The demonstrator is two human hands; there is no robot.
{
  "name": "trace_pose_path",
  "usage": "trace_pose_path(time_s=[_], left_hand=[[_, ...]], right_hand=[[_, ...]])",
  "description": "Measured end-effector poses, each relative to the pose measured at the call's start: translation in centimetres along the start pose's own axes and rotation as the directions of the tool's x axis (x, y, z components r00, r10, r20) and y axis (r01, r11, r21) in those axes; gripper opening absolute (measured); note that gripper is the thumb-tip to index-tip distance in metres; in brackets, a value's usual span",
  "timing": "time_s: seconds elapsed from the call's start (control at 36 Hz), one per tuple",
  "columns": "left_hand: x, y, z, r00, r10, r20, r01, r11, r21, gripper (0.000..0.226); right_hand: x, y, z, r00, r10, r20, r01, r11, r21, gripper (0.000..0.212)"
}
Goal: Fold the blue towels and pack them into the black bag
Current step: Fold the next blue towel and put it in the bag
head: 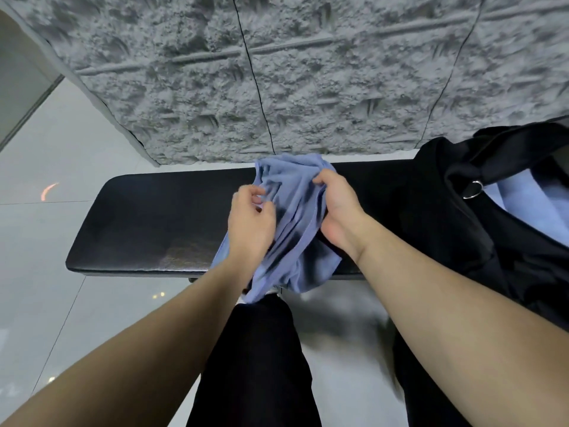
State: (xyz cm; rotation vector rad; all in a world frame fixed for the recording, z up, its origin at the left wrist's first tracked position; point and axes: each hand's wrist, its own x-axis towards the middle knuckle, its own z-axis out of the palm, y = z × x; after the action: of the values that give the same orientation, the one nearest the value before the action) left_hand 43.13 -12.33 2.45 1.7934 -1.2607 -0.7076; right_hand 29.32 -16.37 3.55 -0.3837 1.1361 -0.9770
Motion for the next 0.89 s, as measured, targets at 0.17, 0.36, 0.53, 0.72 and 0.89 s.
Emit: trace_pose_path(time_s=[0.17, 0.36, 0.53, 0.72, 0.89], left_hand=[[1.4, -2.0, 1.5, 0.947, 0.151, 0.284, -0.242, 0.916, 0.32, 0.018], [3.7, -3.6, 2.9, 0.932, 0.083, 0.353, -0.236, 0.877, 0.418, 0.018], [4.8, -4.4, 2.4, 0.914, 0.04, 0.404, -0.304, 0.726, 0.617, 0.049], [6.1, -4.8, 1.2, 0.945, -0.014, 0.327, -0.232, 0.677, 0.698, 0.05], [6.8, -5.3, 0.1, 0.97, -0.095, 0.225, -0.108, 0.656, 0.747, 0.05]], right_hand=[[1.4, -0.1, -0.2, 0.996, 0.003, -0.084, 0.004, 0.997, 0.073, 0.021], [2.3, -0.2, -1.4, 0.998, 0.009, -0.065, 0.003, 0.982, 0.19, 0.032], [1.5, -1.1, -1.9, 0.971, 0.179, 0.157, -0.203, 0.968, 0.148, 0.035], [1.2, -1.6, -2.1, 0.994, 0.104, 0.022, -0.106, 0.98, 0.168, 0.032], [1.9, -2.3, -2.6, 0.987, 0.04, -0.153, 0.015, 0.939, 0.343, 0.037]])
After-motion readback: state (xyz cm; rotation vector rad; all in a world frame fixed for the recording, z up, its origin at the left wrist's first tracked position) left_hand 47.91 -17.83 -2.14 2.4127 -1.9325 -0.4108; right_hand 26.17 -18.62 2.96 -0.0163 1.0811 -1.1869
